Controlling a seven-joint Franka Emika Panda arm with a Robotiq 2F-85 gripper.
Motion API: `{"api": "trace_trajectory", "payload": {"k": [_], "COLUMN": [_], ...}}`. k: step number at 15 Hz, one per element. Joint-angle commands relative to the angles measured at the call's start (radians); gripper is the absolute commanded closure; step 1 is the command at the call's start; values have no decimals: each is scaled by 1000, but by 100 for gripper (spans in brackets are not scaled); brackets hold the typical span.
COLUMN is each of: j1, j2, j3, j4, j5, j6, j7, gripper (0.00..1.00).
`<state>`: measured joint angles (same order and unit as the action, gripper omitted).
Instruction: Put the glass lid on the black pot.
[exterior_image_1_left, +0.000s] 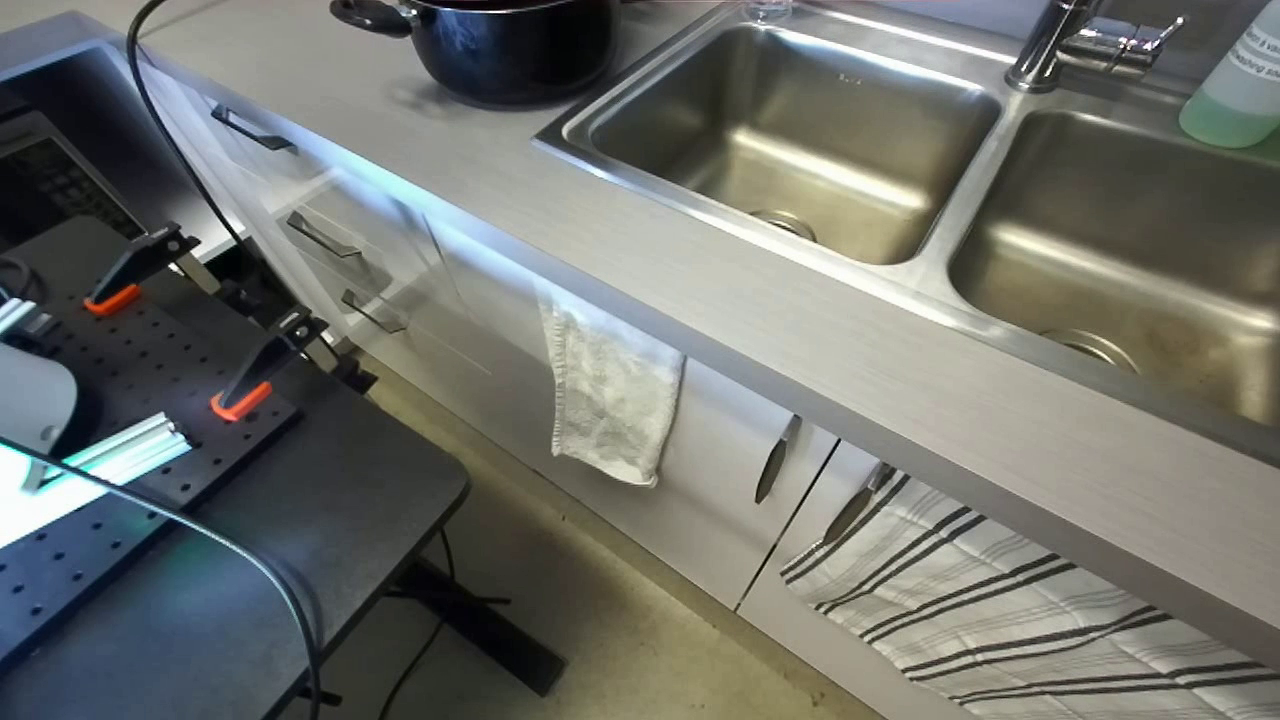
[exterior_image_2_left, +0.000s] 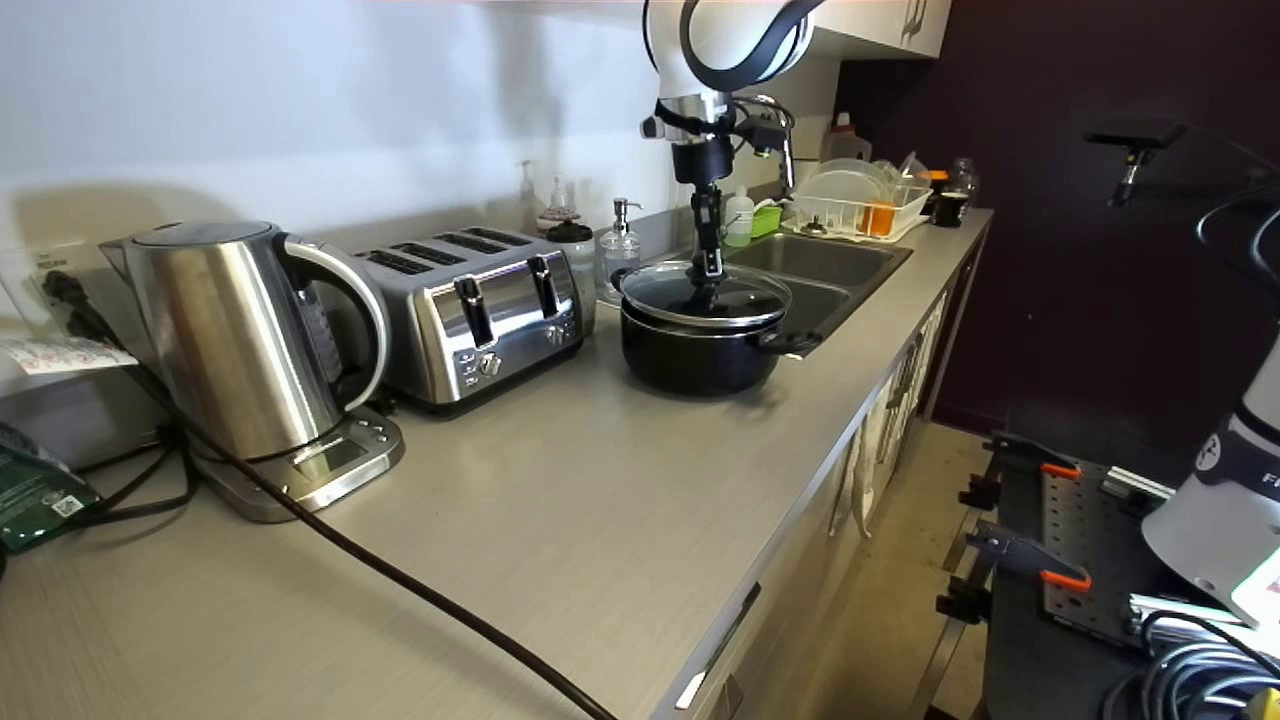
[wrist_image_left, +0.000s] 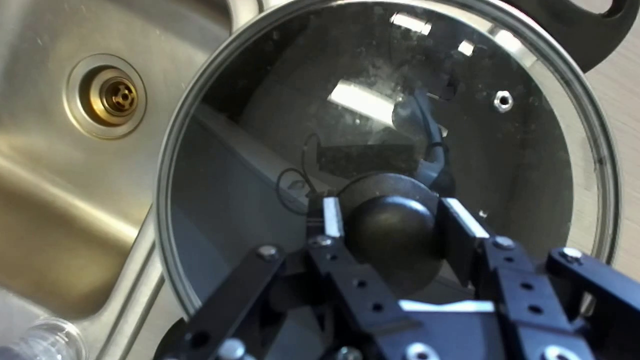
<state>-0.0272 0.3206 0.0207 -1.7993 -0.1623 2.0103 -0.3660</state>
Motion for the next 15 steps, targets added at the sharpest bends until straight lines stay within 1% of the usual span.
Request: {"api": "trace_trajectory", "payload": {"k": [1, 8, 15], "j1": [6, 1, -13], "j2": [35, 64, 55], "j3": [5, 5, 3], "j4": [78, 111, 92], "j5": [15, 18, 24], "j6": [-57, -73, -64], "j7": [26, 35, 29], "gripper": [75, 75, 75]}}
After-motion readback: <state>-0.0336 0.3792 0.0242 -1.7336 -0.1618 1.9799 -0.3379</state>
